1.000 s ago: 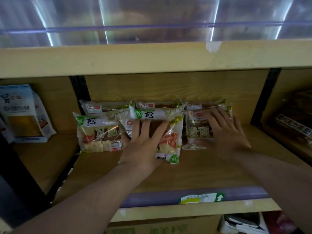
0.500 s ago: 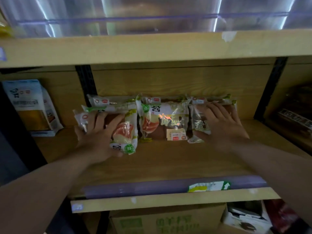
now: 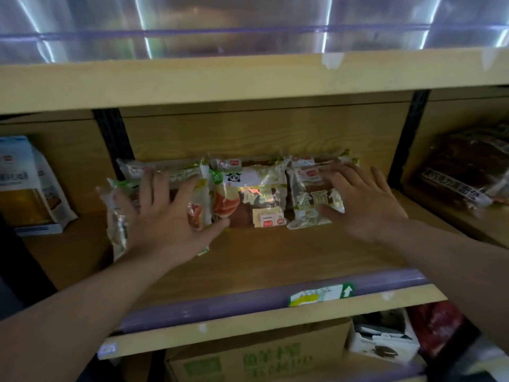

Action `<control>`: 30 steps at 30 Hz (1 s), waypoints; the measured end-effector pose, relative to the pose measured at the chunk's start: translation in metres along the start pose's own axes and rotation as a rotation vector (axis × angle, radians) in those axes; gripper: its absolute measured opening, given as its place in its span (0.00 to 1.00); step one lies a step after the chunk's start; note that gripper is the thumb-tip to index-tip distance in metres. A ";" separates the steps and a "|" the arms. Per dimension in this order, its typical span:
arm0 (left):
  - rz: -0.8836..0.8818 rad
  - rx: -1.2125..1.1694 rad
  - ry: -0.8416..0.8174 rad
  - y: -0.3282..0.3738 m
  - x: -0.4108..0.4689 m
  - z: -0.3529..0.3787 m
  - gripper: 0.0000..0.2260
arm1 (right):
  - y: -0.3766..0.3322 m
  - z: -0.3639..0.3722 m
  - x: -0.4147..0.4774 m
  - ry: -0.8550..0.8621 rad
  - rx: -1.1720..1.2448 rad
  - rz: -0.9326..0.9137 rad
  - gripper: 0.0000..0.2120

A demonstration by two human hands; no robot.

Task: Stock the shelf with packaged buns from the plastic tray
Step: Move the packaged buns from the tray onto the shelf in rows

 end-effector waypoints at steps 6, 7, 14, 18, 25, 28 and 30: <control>0.497 -0.308 0.253 0.193 0.008 -0.038 0.27 | 0.036 -0.049 -0.040 0.224 -0.003 0.042 0.23; 0.629 -0.332 0.259 0.230 -0.001 -0.039 0.26 | 0.042 -0.056 -0.055 0.255 -0.031 0.009 0.23; 1.013 -0.505 0.198 0.397 -0.077 0.005 0.27 | 0.155 -0.053 -0.185 0.200 -0.153 0.066 0.21; 1.078 -0.528 -0.047 0.469 -0.120 0.063 0.29 | 0.242 -0.009 -0.278 0.021 -0.143 0.404 0.23; 1.401 -0.437 -0.609 0.573 -0.234 0.175 0.32 | 0.300 0.091 -0.453 -0.386 0.009 0.935 0.30; 1.401 -0.452 -0.752 0.603 -0.257 0.204 0.35 | 0.281 0.125 -0.516 -0.499 0.117 1.018 0.35; 1.332 -0.480 -0.879 0.620 -0.264 0.222 0.38 | 0.266 0.146 -0.549 -0.565 0.205 1.064 0.42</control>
Point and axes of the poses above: each hand's wrist, its own x-axis towards the middle knuckle, its own z-axis out of the palm, y = z × x, the point moved 9 cm from there along x, towards the middle knuckle, and after that the axes turned 12 degrees about z, right-handed, at the moved point
